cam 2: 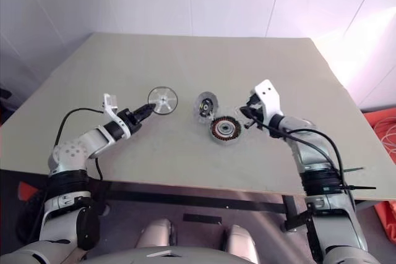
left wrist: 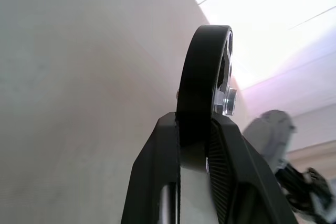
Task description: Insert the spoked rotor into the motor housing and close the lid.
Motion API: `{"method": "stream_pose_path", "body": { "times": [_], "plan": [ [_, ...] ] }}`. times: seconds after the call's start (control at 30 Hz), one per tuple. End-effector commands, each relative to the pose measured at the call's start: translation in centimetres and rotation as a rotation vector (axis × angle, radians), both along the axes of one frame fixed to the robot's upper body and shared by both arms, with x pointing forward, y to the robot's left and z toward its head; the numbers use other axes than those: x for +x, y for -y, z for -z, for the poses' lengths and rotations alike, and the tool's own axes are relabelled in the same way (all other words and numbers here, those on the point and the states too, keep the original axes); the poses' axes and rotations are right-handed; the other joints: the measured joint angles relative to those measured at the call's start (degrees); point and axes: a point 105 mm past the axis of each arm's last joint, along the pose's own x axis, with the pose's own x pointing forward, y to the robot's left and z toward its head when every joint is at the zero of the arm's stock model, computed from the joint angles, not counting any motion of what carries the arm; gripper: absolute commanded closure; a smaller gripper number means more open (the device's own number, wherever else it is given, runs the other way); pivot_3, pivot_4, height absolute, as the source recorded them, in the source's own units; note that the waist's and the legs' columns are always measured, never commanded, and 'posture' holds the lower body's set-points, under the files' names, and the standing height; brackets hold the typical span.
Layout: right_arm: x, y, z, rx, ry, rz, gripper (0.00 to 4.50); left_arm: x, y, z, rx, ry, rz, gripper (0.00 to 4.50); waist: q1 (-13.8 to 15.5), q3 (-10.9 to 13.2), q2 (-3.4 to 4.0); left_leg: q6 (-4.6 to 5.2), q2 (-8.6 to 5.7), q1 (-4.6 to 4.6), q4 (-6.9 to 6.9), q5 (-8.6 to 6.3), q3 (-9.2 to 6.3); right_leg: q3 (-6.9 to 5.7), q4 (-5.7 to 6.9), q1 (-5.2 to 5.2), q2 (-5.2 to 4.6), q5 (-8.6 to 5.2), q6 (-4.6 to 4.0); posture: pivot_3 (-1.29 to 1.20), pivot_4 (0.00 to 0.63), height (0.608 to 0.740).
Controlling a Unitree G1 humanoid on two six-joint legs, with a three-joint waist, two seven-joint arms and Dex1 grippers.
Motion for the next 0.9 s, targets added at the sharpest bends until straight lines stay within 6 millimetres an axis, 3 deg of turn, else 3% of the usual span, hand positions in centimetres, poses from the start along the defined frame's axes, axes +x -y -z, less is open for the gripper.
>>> {"method": "stream_pose_path", "body": {
  "times": [0.03, 0.1, 0.2, 0.4, 0.67, 0.9],
  "plan": [
    [1.1, 3.7, -2.0, -0.053, 0.073, 0.115, 4.5, -1.0, 0.2, -2.8, -0.113, 0.043, 0.095, 4.1, -0.05, 0.0, 0.0, 0.0, 0.0, 0.02, 0.0, 0.0, 0.01, 0.0, 0.01, 0.0, 0.0, 0.0, 0.0, 0.0, 0.0, 0.74],
    [1.3, 4.7, -2.0, -0.072, 0.07, 0.148, 4.5, -1.4, 0.9, -2.9, -0.163, 0.012, 0.144, 4.1, -0.07, 0.0, 0.0, 0.0, -0.01, 0.02, 0.0, 0.0, 0.01, 0.0, 0.01, 0.0, 0.01, 0.0, 0.0, 0.0, 0.0, 0.74],
    [1.5, 5.7, -1.9, -0.084, 0.071, 0.182, 4.5, -2.7, 3.6, -2.3, -0.247, -0.068, 0.288, 4.1, -0.12, 0.0, 0.0, 0.02, -0.04, 0.02, 0.01, -0.01, 0.02, 0.0, 0.0, 0.01, 0.01, 0.0, 0.0, 0.0, 0.0, 0.74],
    [1.4, 5.0, -1.5, -0.077, 0.062, 0.168, 4.5, -3.8, 7.3, -2.1, -0.32, -0.146, 0.452, 4.1, -0.06, 0.02, -0.03, 0.04, -0.05, 0.0, 0.04, -0.01, 0.01, -0.02, 0.0, 0.01, 0.01, -0.04, 0.07, 0.0, 0.0, 0.74],
    [0.4, 3.9, -1.2, -0.074, 0.043, 0.107, 4.5, -0.6, 11.2, -1.3, -0.33, -0.258, 0.473, 4.1, 0.23, 0.02, -0.03, 0.08, -0.12, 0.0, 0.04, -0.02, -0.03, -0.02, -0.07, 0.06, 0.0, -0.21, 0.4, 0.0, 0.0, 0.74],
    [-0.6, 4.5, -1.6, -0.083, 0.043, 0.096, 4.5, -0.6, 14.3, -0.4, -0.302, -0.319, 0.557, 4.1, 0.42, 0.02, -0.04, 0.47, -0.25, -0.1, 0.02, -0.05, -0.06, -0.01, -0.13, 0.06, -0.08, -0.12, 0.23, 0.0, 0.0, 0.74]
  ]
}}
